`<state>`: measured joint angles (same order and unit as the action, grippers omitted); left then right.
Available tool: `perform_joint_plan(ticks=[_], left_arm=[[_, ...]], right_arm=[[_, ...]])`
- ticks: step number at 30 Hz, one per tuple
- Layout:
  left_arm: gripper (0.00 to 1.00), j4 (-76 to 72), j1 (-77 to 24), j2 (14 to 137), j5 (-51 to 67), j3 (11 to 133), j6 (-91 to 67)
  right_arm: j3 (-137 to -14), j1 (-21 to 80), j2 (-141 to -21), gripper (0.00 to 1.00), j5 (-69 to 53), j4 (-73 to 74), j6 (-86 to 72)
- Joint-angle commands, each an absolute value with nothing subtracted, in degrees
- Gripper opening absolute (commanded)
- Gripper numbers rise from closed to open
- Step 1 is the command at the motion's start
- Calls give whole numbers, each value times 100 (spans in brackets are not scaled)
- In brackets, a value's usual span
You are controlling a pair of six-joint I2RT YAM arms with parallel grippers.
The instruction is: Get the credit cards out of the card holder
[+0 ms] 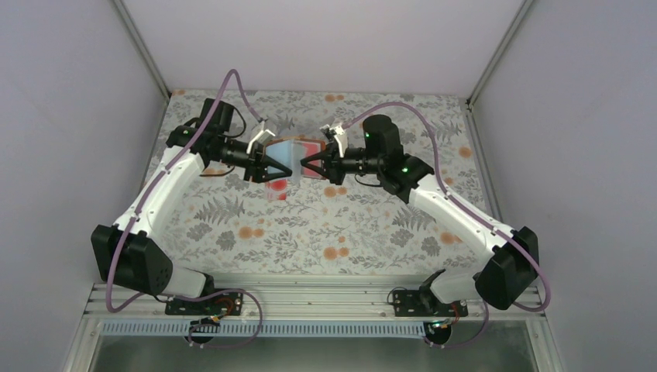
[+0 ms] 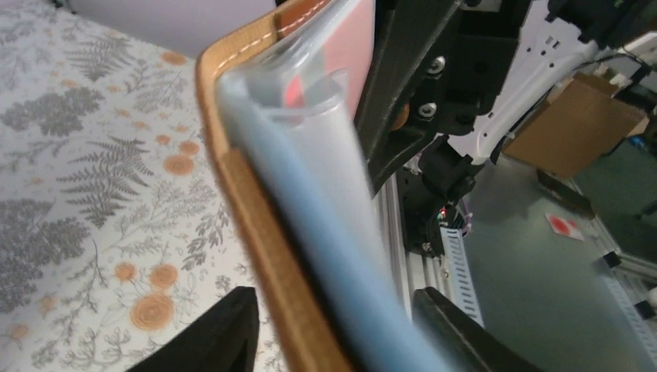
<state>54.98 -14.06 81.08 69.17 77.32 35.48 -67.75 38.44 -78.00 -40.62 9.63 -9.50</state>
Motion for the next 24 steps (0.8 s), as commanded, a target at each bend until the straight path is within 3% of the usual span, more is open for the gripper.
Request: perform_joint_plan(ticks=[1,4,6,14,16,21,22,24], left_arm=[[63,5449,-1450,7963,6911,7839,3691],[83,5464,-1433,7967,6789,7935,3668],[89,5385,-1433,7982,6824,7897,3607],[75,4689,-1690,8133,5866,7668,2870],[63,4683,-1702,8139,5871,7667,2861],[13,4808,-1696,8086,5880,7683,3014],[6,4838,-1691,8078,5925,7686,3046],[3,4929,-1680,8078,6041,7705,3130]], right_arm=[[-6974,3973,-7795,4,-3781,930,-943],[-6956,3977,-7781,4,-3614,1001,-1005],[-6986,3973,-7829,4,-3714,978,-1070],[-7068,4110,-7871,4,-4291,778,-950],[-7072,4126,-7876,4,-4394,801,-913],[-7059,4101,-7694,5,-4484,1002,-632],[-7049,4071,-7654,7,-4483,1067,-583],[-7011,3952,-7590,13,-4442,1257,-468]])
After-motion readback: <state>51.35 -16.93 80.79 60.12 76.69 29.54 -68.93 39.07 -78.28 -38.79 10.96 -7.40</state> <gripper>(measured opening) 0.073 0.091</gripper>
